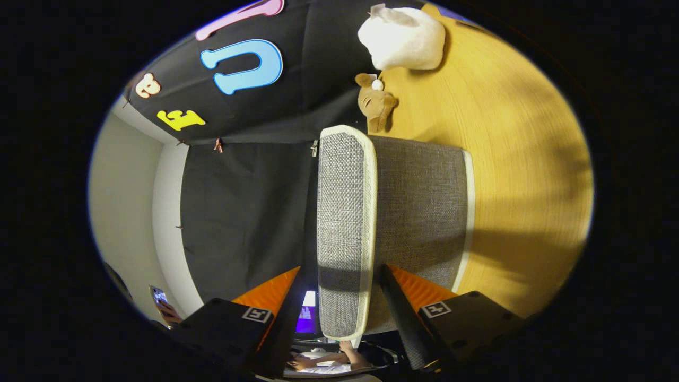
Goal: Open the storage box then place both shoes into the box .Put the left shoe in first, then the right shoe, with the right side of both shoes facing outward in a uniform manner.
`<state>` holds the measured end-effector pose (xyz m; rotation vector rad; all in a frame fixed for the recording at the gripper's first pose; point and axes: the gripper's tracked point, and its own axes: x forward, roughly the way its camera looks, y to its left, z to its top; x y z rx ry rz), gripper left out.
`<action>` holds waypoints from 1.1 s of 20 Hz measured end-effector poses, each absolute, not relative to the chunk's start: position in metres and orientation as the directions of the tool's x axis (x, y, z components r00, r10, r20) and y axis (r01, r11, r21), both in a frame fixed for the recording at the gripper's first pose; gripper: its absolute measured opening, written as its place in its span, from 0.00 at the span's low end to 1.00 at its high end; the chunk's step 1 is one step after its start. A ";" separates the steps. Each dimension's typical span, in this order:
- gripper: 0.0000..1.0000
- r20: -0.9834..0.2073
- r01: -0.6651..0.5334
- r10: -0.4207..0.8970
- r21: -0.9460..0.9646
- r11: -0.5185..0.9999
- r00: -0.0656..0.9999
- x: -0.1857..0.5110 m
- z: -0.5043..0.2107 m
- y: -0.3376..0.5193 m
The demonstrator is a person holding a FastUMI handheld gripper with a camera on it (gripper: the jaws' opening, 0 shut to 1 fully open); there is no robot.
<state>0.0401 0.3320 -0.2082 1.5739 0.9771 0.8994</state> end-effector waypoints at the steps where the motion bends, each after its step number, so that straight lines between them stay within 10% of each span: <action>1: 0.81 0.096 0.147 0.917 0.976 -0.164 0.387 0.038 -0.208 0.332; 6: 0.04 0.170 0.132 0.872 0.958 -0.256 0.459 0.048 -0.196 0.321; 22: 0.05 -0.005 -0.097 0.806 0.992 0.077 0.591 0.084 -0.058 0.335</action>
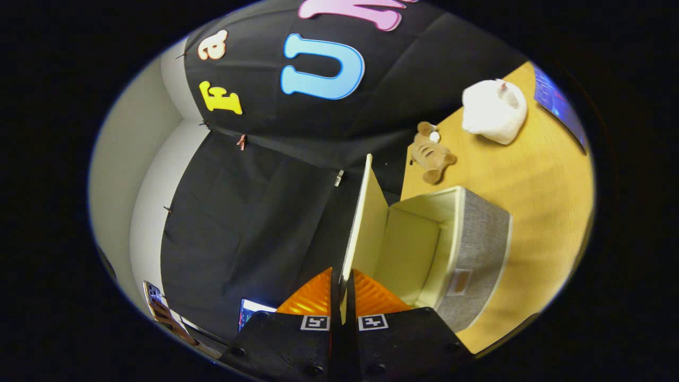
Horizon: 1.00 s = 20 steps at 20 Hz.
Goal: Open the storage box then place both shoes into the box .Put the left shoe in first, then the right shoe, with the right side of both shoes facing outward in a uniform manner.
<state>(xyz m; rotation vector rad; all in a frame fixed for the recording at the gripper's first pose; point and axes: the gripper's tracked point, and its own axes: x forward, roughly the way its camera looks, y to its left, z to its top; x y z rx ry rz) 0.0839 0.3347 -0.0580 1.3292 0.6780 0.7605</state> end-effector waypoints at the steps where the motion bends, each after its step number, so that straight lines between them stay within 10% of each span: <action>1: 0.05 0.001 -0.119 0.807 0.989 0.086 0.591 0.089 -0.044 0.344; 12: 0.09 -0.009 -0.247 0.850 0.955 0.163 0.527 0.130 0.015 0.479; 15: 0.22 -0.044 -0.267 0.856 0.941 0.210 0.516 0.136 0.013 0.504; 18: 0.78 -0.063 -0.284 0.858 0.929 0.237 0.510 0.133 0.014 0.514; 20: 0.85 -0.061 -0.284 0.856 0.929 0.237 0.513 0.134 0.016 0.509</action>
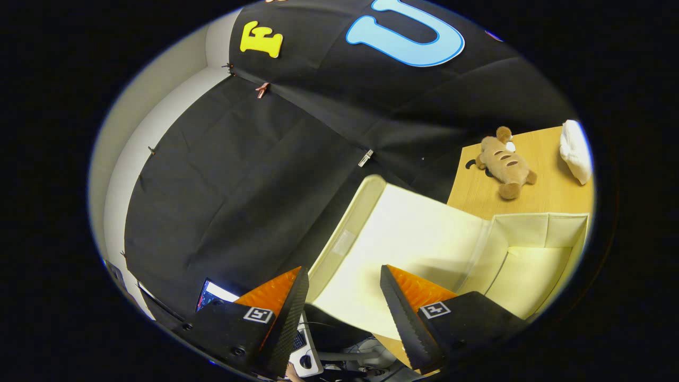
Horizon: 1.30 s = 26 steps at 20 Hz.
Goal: Open the storage box then place both shoes into the box .Put the left shoe in first, then the right shoe, with the right side of both shoes facing outward in a uniform manner.
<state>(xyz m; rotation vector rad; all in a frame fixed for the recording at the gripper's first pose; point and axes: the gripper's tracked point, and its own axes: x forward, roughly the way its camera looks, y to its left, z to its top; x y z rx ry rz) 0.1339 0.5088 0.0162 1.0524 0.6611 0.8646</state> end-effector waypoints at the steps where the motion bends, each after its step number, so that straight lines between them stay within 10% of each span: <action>1: 0.85 -0.058 -0.285 0.852 0.929 0.238 0.520 0.136 0.018 0.504; 14: 0.92 -0.122 -0.427 0.703 0.718 0.549 0.700 0.105 0.028 0.352; 26: 0.96 -0.471 -0.170 0.460 0.536 0.827 0.753 0.014 -0.103 0.186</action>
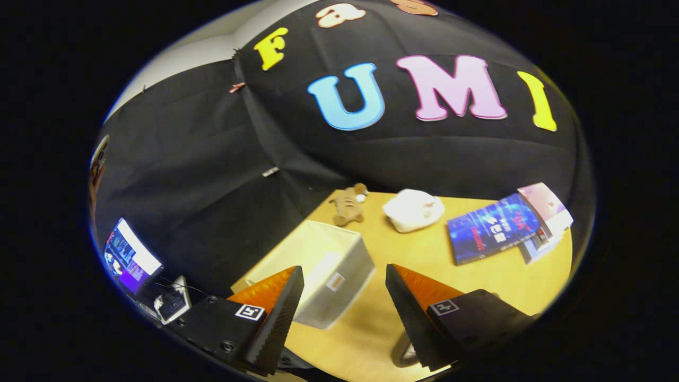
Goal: Open the storage box then place both shoes into the box .Put the left shoe in first, then the right shoe, with the right side of both shoes facing outward in a uniform manner.
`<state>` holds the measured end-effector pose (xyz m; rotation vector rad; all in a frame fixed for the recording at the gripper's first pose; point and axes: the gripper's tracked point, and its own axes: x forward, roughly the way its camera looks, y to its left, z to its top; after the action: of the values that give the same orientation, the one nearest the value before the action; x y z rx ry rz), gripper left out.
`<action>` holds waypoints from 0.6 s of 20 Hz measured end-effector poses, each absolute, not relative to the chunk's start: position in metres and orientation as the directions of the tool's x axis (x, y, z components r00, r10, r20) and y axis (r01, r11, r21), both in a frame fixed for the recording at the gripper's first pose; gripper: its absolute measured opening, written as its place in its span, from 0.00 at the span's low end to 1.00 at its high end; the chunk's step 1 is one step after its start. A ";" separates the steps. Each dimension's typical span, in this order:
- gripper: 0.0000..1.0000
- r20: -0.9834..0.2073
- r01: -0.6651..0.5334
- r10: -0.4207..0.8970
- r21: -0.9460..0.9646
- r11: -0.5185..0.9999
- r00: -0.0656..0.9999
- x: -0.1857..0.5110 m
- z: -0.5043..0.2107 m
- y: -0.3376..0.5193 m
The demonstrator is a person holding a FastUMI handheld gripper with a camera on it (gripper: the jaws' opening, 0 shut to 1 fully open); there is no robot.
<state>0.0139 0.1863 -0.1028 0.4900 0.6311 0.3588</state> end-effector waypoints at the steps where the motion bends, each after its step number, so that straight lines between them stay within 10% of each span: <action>1: 0.96 -0.503 -0.138 0.433 0.520 0.843 0.749 0.005 -0.118 0.173; 12: 0.85 -0.787 -0.099 0.252 0.238 0.966 0.563 -0.073 -0.293 0.126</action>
<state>-0.0732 0.1265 -0.2933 0.1739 0.9518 0.2076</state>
